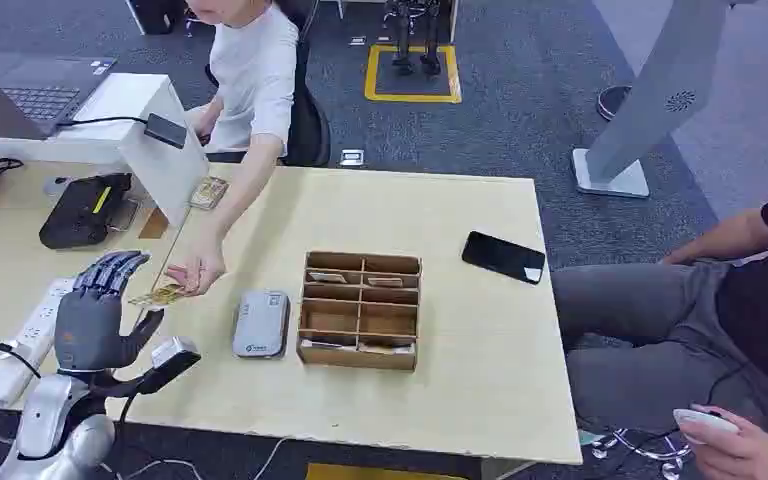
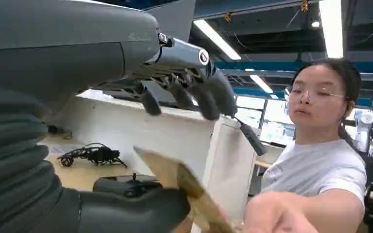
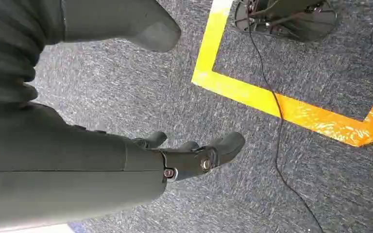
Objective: Pass the card to the sensor for recognition and then transmit it.
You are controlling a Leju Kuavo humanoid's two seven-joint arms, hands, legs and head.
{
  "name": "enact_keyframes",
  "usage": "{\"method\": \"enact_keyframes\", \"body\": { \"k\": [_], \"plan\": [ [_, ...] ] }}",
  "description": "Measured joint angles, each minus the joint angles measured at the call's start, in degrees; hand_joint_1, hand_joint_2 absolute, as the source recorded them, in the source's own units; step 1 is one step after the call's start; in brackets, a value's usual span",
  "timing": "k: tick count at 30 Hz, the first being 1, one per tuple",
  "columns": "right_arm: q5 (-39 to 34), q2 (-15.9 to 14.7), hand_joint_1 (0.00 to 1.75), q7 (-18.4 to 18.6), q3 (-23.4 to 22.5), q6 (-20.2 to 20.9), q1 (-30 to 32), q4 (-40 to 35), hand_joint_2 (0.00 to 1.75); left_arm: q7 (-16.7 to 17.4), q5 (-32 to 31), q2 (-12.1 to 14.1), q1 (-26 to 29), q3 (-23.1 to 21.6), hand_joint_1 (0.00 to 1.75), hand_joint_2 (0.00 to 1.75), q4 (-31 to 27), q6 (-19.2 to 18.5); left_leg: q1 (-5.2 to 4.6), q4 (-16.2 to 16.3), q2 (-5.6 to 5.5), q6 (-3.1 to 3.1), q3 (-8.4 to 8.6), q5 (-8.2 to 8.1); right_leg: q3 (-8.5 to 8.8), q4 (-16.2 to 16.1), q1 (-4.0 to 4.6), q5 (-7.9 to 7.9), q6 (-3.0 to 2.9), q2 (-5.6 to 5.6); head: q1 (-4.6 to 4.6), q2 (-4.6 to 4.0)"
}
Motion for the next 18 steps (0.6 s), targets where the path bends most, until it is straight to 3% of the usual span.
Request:
{"method": "enact_keyframes", "body": {
  "k": [18],
  "plan": [
    [0.0, 0.0, 0.00, -0.1, 0.2, -0.4, 0.0, 0.1, 1.75, -2.8, 4.1, -0.9, 0.1, 0.0, 1.75, 1.75, 0.0, -1.1, 0.00, 0.0, 0.00, 0.00, -0.02, 0.00, 0.02, 0.0, 0.00, 0.00, 0.01, 0.00, 0.02, 0.02]
  ]
}}
